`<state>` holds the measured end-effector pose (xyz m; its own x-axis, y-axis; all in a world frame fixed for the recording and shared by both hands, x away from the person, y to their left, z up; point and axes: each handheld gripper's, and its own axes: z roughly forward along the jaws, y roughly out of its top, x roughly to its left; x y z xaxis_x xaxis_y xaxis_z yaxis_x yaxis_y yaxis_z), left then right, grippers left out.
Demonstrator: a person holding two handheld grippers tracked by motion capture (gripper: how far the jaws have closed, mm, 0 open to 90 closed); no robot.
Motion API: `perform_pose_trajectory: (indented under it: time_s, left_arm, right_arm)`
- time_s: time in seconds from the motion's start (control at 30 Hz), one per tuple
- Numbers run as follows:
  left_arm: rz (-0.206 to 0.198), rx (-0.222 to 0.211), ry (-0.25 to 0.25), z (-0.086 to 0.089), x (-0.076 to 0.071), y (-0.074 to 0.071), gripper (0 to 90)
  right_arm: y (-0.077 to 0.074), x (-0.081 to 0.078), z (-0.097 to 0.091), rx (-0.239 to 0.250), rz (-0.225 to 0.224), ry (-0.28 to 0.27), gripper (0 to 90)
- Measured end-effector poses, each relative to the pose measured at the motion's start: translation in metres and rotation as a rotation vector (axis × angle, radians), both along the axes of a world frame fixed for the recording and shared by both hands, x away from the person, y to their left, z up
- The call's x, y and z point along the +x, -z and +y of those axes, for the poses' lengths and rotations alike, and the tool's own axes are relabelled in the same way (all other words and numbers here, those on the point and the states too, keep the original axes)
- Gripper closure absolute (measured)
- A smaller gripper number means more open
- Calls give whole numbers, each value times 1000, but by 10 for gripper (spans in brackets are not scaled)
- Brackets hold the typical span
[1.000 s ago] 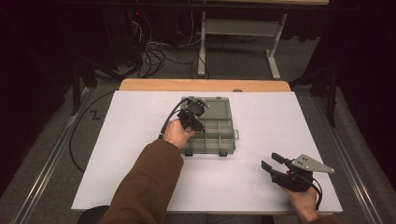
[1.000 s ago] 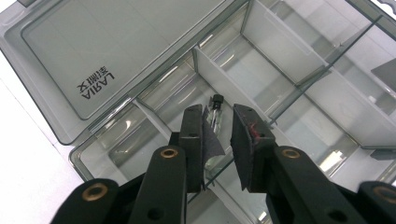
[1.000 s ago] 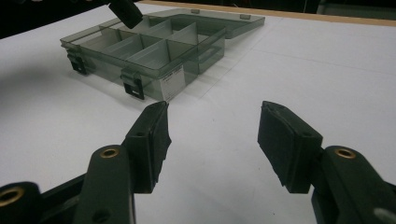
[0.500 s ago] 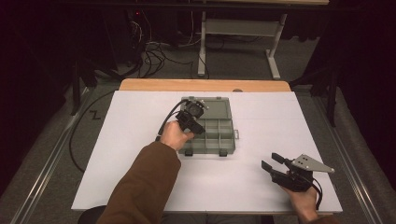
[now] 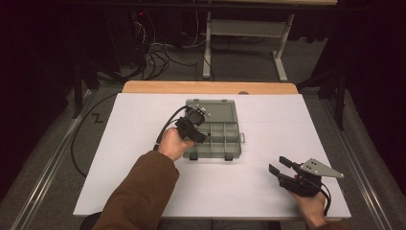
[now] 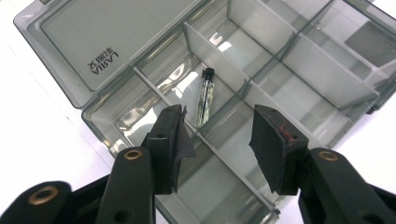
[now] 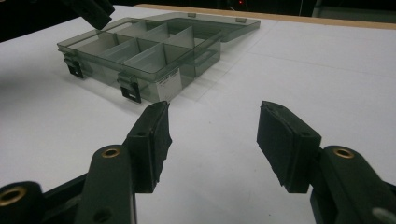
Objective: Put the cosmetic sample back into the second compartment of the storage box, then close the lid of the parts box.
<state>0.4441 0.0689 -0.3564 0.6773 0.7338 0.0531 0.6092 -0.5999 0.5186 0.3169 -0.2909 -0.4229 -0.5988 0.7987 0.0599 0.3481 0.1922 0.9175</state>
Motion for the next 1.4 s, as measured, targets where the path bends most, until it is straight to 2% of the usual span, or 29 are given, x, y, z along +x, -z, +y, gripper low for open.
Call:
perform_pose_trajectory:
  time_s: [0.1,0.67,1.03,1.4]
  left_arm:
    - [-6,7,1,2,-4,-1,520]
    - [-33,-33,-26,26,-24,-4,497]
    - [-30,-48,-58,46,-36,4,492]
    - [-33,-80,-104,68,-40,8,493]
  right_arm:
    - [0,0,0,-4,-1,1,447]
    - [0,0,1,-5,0,9,448]
    - [0,-1,1,-5,1,13,448]
    - [0,0,3,-16,12,18,454]
